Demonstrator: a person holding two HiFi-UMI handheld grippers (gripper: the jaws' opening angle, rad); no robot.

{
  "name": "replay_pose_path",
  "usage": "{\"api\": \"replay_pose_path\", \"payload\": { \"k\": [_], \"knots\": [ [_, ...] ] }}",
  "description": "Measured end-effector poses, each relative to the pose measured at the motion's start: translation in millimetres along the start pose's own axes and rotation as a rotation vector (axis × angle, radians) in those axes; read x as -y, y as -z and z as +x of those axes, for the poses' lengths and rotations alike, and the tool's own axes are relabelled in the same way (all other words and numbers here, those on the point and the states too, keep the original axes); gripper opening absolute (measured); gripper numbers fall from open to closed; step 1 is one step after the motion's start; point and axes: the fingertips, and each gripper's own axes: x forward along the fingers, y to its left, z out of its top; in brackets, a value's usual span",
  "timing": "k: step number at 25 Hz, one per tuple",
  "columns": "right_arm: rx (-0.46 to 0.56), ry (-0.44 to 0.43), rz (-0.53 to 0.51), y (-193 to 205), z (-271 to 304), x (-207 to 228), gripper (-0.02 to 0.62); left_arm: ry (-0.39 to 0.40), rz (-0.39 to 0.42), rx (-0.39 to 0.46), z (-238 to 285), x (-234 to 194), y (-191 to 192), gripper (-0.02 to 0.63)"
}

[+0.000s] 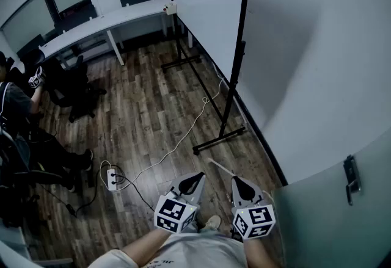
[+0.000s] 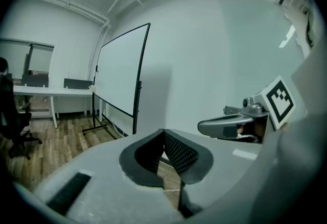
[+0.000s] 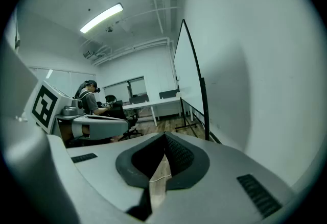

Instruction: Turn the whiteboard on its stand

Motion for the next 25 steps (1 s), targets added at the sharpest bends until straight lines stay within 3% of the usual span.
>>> {"api": "replay_pose_path", "payload": {
  "k": [25],
  "knots": [
    [0.049, 0.045, 0.039, -9, 31, -37, 0.008, 0.064, 0.014, -0.005, -15, -46, 4, 0.011]
  ]
}}
